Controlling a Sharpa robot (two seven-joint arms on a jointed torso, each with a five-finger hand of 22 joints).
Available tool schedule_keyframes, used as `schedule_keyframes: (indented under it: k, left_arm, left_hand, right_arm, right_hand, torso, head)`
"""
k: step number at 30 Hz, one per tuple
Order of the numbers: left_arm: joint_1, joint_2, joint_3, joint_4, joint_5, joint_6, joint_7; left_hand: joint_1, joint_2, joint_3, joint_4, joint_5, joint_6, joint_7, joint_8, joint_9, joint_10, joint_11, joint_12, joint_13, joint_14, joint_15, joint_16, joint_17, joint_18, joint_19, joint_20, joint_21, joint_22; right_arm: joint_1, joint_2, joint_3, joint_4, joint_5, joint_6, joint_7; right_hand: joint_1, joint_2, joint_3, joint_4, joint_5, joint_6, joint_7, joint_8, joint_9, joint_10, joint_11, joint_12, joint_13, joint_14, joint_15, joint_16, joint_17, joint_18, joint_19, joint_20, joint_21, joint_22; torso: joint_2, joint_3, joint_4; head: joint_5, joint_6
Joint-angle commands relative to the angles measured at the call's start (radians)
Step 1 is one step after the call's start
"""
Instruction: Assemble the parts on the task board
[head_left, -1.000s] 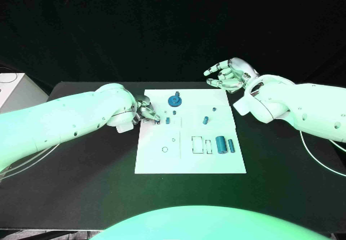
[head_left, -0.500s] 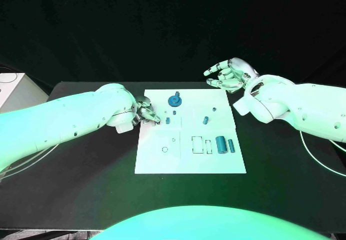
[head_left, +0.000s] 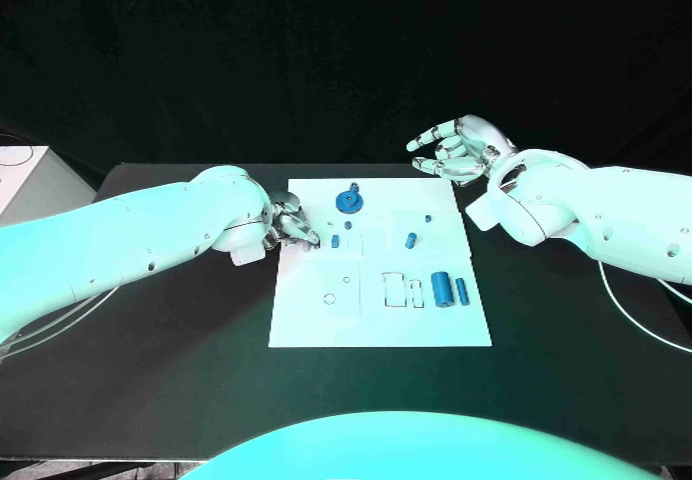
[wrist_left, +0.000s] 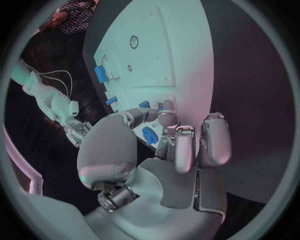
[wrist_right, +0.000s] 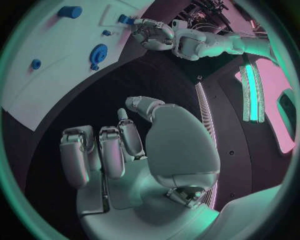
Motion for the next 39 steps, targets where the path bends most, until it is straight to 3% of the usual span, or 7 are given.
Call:
schedule_keyframes:
  k: [1,9,15,23,31,39]
  left_arm:
    - [-0.003,0.002,0.002,-0.013,0.015,0.032,0.004]
    - [0.004,0.009,0.032,-0.043,0.062,0.120,-0.003]
    - [0.018,0.017,0.042,-0.064,0.071,0.186,-0.011]
    - [0.024,0.031,0.045,-0.090,0.079,0.263,-0.015]
    - [0.025,0.039,0.044,-0.095,0.064,0.213,0.004]
    - [0.023,0.049,0.034,-0.094,0.054,0.156,0.009]
  left_hand:
    - [0.003,0.011,0.195,-0.200,0.004,0.017,-0.012,0.007,0.002,0.004,0.000,0.005,-0.001,0.106,0.000,0.006,0.263,-0.005,0.008,-0.003,0.006,0.002]
    - [0.002,0.012,0.195,-0.200,0.005,0.017,-0.012,0.007,0.002,0.002,0.000,0.001,-0.007,0.106,-0.001,0.006,0.263,-0.004,0.006,-0.003,0.003,-0.002]
    - [0.002,0.013,0.195,-0.201,0.005,0.016,-0.012,0.007,0.002,0.002,0.000,0.000,-0.009,0.106,-0.001,0.006,0.263,-0.005,0.007,-0.003,0.005,0.001]
    - [0.002,0.013,0.194,-0.201,0.005,0.016,-0.012,0.007,0.002,0.001,0.000,-0.002,-0.012,0.106,-0.001,0.006,0.263,-0.004,0.005,-0.003,0.003,-0.002]
    - [0.001,0.014,0.193,-0.202,0.005,0.016,-0.012,0.007,0.002,0.002,0.000,0.000,-0.008,0.106,-0.001,0.006,0.263,-0.004,0.006,-0.003,0.004,0.000]
    - [0.001,0.014,0.193,-0.202,0.005,0.016,-0.012,0.007,0.002,0.003,0.000,0.002,-0.005,0.106,-0.001,0.006,0.263,-0.005,0.007,-0.003,0.006,0.002]
  right_arm:
    - [0.000,0.002,0.000,-0.002,-0.004,0.000,0.011]
    - [-0.001,0.005,0.000,-0.005,-0.004,0.002,0.011]
    - [-0.001,0.007,0.000,-0.007,-0.003,0.002,0.011]
    - [-0.001,0.007,0.000,-0.007,-0.003,0.002,0.011]
    - [-0.001,0.007,0.000,-0.006,-0.003,0.002,0.011]
    - [-0.001,0.007,0.000,-0.005,-0.003,0.002,0.011]
  right_hand:
    - [-0.010,-0.004,-0.001,-0.006,0.000,0.006,-0.001,-0.003,0.000,0.004,-0.001,0.000,0.027,0.085,0.003,-0.007,0.189,0.000,0.098,0.005,-0.002,0.240]
    - [-0.010,-0.004,-0.001,-0.006,0.000,0.006,-0.001,-0.003,0.000,0.004,-0.001,0.000,0.027,0.085,0.003,-0.007,0.189,0.000,0.098,0.005,-0.002,0.240]
    - [-0.010,-0.004,-0.001,-0.006,0.000,0.006,-0.001,-0.003,0.000,0.004,-0.001,0.000,0.027,0.085,0.003,-0.007,0.189,0.000,0.098,0.005,-0.002,0.240]
    - [-0.010,-0.004,-0.001,-0.006,0.000,0.006,-0.001,-0.003,0.000,0.004,-0.001,0.000,0.027,0.085,0.003,-0.007,0.189,0.000,0.098,0.005,-0.002,0.240]
    - [-0.010,-0.004,-0.001,-0.006,0.000,0.006,-0.001,-0.003,0.000,0.004,-0.001,0.000,0.027,0.085,0.003,-0.007,0.189,0.000,0.098,0.005,-0.002,0.240]
    - [-0.010,-0.004,-0.001,-0.006,0.000,0.006,-0.001,-0.003,0.000,0.004,-0.001,0.000,0.027,0.085,0.003,-0.007,0.189,0.000,0.098,0.005,-0.002,0.240]
  torso:
    - [0.001,0.0007,-0.0011]
    - [0.000,0.0008,0.0025]
    - [-0.001,0.0016,0.0004]
    - [-0.001,0.0014,0.0012]
    - [-0.001,0.0003,0.0011]
    - [0.000,0.0005,0.0009]
  head:
    - [-0.001,0.000]
    - [-0.004,0.000]
    - [-0.002,0.000]
    - [-0.002,0.000]
    - [-0.003,0.000]
    - [-0.002,0.000]
